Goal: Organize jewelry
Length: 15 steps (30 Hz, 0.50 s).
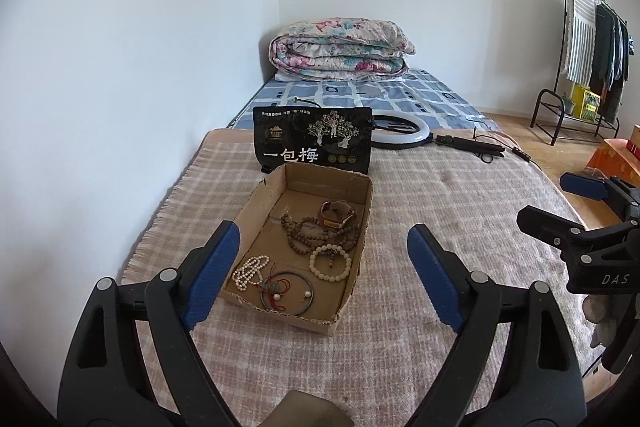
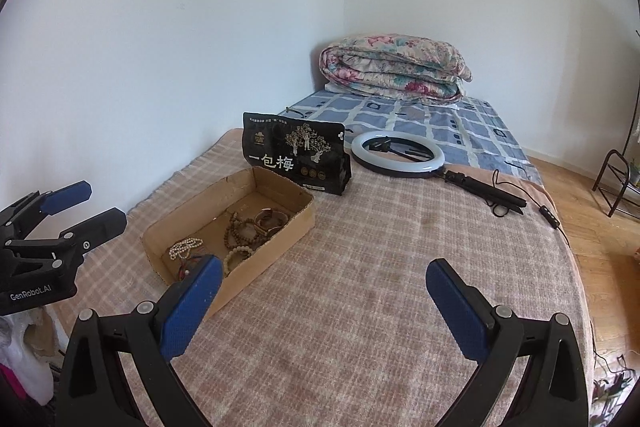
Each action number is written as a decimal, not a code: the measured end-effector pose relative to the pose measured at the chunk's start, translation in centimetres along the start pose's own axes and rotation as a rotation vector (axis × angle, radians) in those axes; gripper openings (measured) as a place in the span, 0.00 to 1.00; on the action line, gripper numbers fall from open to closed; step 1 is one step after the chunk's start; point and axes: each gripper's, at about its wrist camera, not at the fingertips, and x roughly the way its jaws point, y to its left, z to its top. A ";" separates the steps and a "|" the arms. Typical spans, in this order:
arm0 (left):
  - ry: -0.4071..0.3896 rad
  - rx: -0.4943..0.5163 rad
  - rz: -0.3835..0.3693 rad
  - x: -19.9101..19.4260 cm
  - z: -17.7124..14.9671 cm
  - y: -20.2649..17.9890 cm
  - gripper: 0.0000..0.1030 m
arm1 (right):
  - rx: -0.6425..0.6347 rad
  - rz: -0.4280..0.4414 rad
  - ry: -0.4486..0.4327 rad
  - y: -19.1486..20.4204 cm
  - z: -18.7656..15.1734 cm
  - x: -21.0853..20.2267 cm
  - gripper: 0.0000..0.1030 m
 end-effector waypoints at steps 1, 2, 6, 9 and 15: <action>0.000 0.003 0.000 -0.1 0.0 -0.2 0.93 | 0.000 -0.002 0.001 -0.1 -0.1 0.0 1.00; -0.005 0.006 -0.001 -0.2 -0.1 -0.3 0.97 | 0.000 -0.002 0.003 -0.2 -0.3 0.1 1.00; -0.024 0.015 0.013 -0.5 0.0 -0.6 0.98 | -0.008 0.000 0.010 -0.4 -0.6 0.5 1.00; -0.019 0.012 0.018 -0.5 0.1 -0.7 0.99 | -0.017 0.000 0.014 -0.4 -0.7 0.8 1.00; 0.007 0.000 0.017 -0.5 -0.1 -0.7 0.99 | -0.018 0.002 0.017 -0.2 -0.9 1.1 1.00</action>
